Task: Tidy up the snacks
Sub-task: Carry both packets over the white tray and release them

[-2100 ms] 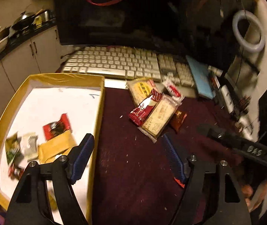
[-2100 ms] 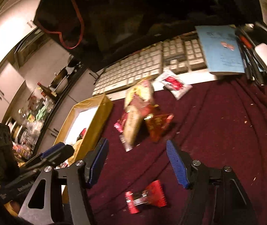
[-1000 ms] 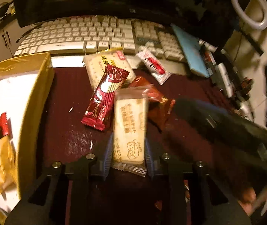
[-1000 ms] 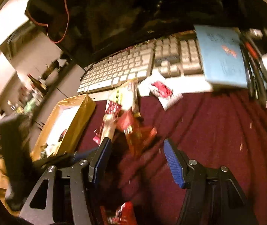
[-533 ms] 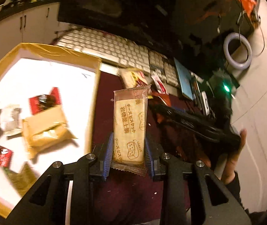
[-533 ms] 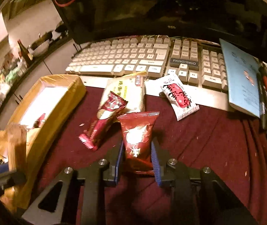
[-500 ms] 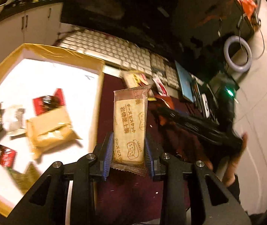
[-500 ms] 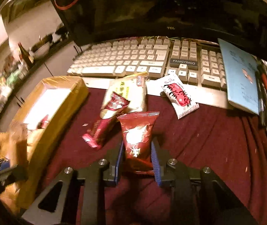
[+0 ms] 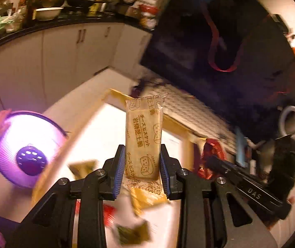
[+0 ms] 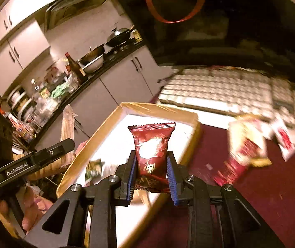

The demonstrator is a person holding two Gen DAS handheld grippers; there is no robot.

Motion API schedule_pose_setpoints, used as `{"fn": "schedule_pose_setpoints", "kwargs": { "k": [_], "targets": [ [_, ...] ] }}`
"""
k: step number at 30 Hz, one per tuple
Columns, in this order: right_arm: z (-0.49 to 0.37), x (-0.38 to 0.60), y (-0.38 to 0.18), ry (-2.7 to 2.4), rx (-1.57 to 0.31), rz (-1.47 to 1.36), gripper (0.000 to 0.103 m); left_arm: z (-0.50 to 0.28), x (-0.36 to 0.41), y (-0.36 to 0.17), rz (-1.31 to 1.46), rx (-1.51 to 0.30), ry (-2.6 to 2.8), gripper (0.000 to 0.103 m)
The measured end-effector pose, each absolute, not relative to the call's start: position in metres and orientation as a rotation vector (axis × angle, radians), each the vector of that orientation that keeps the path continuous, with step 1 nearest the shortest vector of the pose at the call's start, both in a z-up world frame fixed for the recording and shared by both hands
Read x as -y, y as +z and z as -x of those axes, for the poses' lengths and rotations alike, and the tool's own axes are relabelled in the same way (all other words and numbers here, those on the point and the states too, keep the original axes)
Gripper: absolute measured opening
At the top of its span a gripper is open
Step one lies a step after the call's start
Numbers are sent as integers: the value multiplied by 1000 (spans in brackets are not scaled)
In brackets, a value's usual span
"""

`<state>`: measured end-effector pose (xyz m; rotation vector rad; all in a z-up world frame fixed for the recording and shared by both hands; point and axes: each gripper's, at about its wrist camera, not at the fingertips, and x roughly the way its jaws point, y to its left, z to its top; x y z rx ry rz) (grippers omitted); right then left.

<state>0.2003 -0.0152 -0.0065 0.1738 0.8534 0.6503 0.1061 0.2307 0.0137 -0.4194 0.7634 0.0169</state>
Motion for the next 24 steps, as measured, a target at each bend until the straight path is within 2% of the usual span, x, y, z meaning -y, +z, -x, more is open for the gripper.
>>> {"fn": "schedule_pose_setpoints", "kwargs": {
  "k": [5, 13, 16, 18, 19, 21, 22, 24],
  "targets": [
    [-238, -27, -40, 572, -919, -110, 27, -146, -239, -19, 373, -881, 69, 29],
    [-240, -38, -66, 505, -908, 9, 29, -179, -232, -60, 322, -1060, 113, 29],
    [-240, -37, -65, 524, -896, -8, 32, -184, -231, -68, 327, -1090, 116, 33],
    [-238, -31, -61, 541, -892, -52, 44, -179, -229, -62, 324, -1066, 113, 39],
    [-238, -28, -58, 551, -886, -77, 45, -174, -230, -54, 331, -1039, 103, 40],
    [-234, -17, -48, 583, -868, -151, 53, -159, -223, -39, 325, -962, 91, 50],
    [-230, -10, -42, 603, -862, -193, 55, -153, -220, -34, 311, -938, 95, 62],
    [-217, 10, -29, 667, -839, -287, 67, -136, -208, -20, 269, -875, 105, 66]
  ]
}}
